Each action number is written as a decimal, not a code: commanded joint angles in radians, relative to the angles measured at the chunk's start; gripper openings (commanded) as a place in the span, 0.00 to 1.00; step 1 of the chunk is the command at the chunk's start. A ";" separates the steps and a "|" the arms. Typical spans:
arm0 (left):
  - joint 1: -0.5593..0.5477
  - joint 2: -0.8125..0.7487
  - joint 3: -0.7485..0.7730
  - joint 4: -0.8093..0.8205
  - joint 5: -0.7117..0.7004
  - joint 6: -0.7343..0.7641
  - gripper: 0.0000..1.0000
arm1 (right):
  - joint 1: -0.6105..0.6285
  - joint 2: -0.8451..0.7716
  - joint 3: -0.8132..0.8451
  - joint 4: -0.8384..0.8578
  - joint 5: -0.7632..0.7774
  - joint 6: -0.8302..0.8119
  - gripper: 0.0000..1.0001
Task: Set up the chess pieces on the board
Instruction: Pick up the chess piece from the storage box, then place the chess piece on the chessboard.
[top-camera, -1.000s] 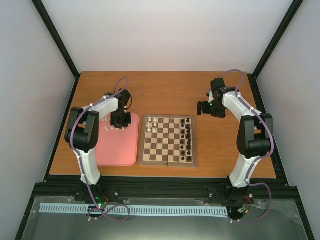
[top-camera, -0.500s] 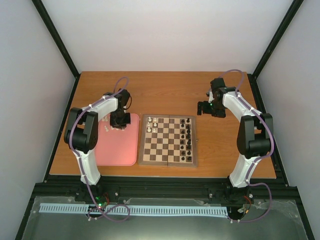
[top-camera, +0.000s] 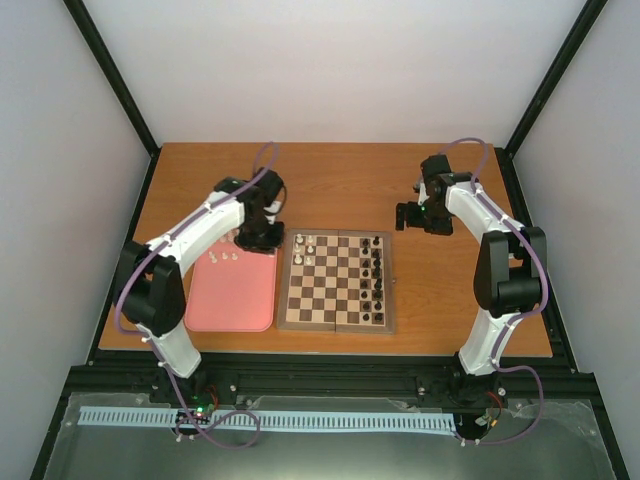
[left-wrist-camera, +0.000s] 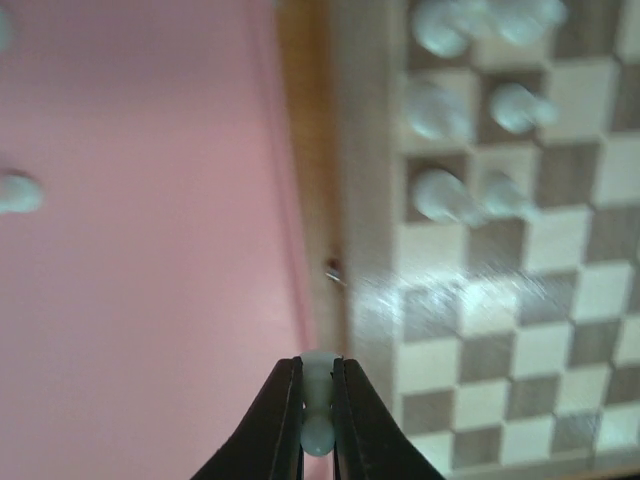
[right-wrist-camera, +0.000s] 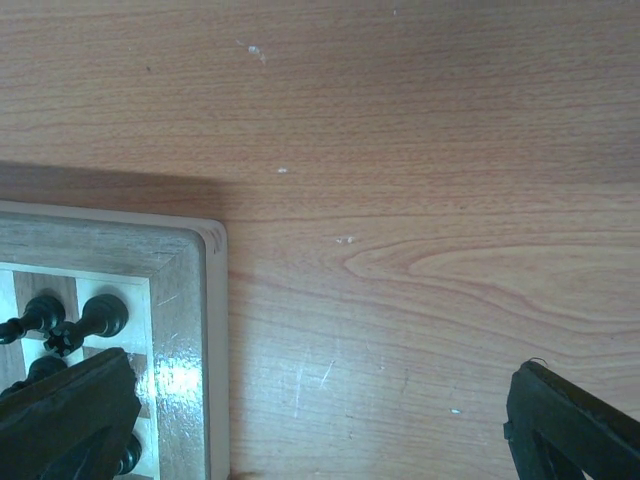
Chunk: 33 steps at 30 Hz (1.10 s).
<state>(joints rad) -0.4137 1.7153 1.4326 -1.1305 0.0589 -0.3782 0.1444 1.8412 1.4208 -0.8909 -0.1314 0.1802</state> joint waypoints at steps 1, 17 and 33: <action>-0.097 0.009 0.021 -0.044 0.077 -0.016 0.01 | -0.009 0.013 0.038 -0.019 0.026 -0.006 1.00; -0.244 0.153 0.101 -0.011 0.066 -0.021 0.01 | -0.009 -0.008 0.010 0.001 0.056 -0.010 1.00; -0.247 0.190 0.118 -0.005 0.043 -0.009 0.01 | -0.009 -0.001 0.027 -0.010 0.058 -0.001 1.00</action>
<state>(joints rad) -0.6487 1.8851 1.5230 -1.1412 0.1089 -0.3885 0.1444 1.8412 1.4334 -0.9009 -0.0864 0.1799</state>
